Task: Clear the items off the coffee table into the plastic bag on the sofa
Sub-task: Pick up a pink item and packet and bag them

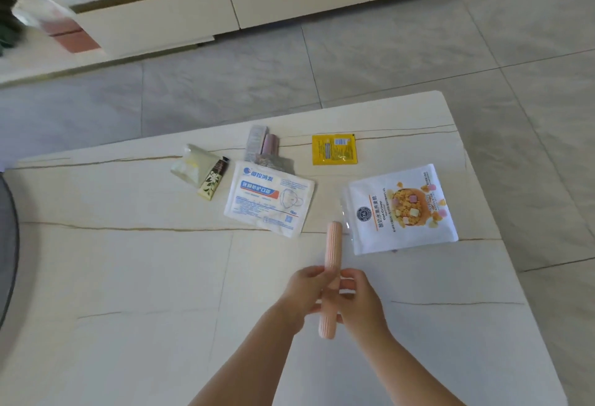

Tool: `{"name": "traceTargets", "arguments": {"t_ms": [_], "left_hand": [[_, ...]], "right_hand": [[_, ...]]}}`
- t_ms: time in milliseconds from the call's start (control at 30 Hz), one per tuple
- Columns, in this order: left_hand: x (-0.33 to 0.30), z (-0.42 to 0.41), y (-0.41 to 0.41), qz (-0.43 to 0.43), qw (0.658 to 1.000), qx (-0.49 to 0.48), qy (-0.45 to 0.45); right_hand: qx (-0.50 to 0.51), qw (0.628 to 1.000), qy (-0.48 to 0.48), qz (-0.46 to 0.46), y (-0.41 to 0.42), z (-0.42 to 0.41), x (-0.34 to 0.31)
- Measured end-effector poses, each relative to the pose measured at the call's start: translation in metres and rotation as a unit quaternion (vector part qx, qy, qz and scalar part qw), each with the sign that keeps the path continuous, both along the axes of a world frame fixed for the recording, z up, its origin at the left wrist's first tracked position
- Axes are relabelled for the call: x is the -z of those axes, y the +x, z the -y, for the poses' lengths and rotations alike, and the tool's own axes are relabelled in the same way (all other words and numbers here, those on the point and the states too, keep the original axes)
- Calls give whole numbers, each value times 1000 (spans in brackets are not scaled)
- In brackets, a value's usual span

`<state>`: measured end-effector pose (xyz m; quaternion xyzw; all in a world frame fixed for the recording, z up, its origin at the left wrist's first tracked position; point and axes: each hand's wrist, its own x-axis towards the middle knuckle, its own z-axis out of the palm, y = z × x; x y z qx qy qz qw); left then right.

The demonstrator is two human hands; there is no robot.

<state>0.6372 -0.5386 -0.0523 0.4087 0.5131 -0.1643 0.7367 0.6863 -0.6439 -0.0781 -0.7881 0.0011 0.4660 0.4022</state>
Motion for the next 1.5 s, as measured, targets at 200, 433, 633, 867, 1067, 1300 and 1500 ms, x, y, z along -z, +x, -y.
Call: {"name": "traceTargets", "arguments": {"t_ms": [200,433,633,867,1067,1300,1500], "left_hand": [[9,-70,-44,-20,997,-50,54],[67,-180,-32,-127,908,45,398],[99,-203,-4,-155,905,40,395],[84,-177,-28,-143,946,44,288],[72,-215,37,-84,900,106,415],[100,-206,87,-181,815,133,534],[120,-178,91,-255,775,180,549]], "right_hand": [[-84,996,1,-11,-19,-78,3],[-55,989,-46,126,35,-166,32],[-53,987,-28,150,54,-186,58],[-28,987,-47,151,30,-153,55],[-41,980,-41,190,59,-150,47],[-58,976,-17,211,78,-140,62],[-66,979,-17,193,84,-120,75]]}}
